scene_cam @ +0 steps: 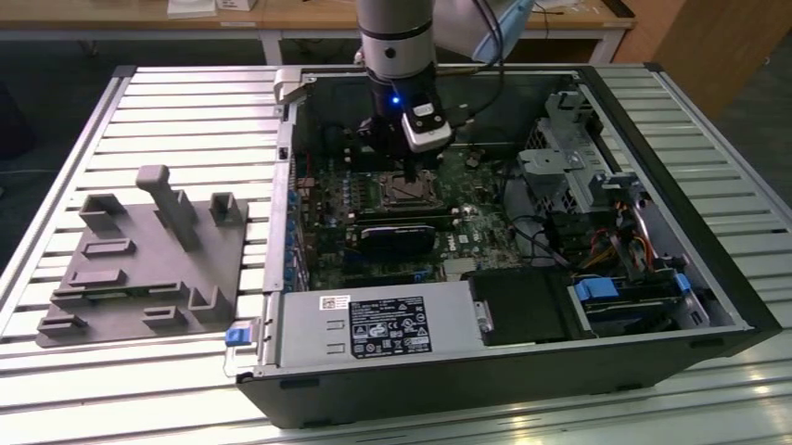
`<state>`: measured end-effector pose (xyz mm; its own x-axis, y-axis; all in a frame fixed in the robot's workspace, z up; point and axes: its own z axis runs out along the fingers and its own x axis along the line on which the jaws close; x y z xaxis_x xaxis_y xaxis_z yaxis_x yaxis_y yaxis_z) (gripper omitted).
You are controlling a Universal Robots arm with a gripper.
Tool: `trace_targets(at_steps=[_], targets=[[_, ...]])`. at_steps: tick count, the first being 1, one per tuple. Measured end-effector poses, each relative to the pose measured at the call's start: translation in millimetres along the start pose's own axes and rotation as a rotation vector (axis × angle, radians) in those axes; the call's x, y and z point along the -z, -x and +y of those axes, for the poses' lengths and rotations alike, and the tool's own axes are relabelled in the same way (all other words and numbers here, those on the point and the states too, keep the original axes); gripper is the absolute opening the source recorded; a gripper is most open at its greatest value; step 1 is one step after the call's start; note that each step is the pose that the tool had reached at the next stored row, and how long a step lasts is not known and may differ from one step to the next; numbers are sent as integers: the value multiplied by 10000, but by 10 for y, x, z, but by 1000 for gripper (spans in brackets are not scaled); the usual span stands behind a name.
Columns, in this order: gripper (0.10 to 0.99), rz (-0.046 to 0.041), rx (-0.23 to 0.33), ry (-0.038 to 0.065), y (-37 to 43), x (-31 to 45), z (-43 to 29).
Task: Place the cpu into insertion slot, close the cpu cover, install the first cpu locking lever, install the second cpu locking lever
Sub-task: 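Install the first cpu locking lever, then install the second cpu locking lever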
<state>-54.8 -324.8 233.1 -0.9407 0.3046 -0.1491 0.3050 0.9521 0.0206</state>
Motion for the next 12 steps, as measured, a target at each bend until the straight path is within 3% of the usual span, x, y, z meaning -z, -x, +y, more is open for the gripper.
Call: trace_targets(at_steps=[12], targets=[[106, 0, 2, 0, 8, 53, 1]])
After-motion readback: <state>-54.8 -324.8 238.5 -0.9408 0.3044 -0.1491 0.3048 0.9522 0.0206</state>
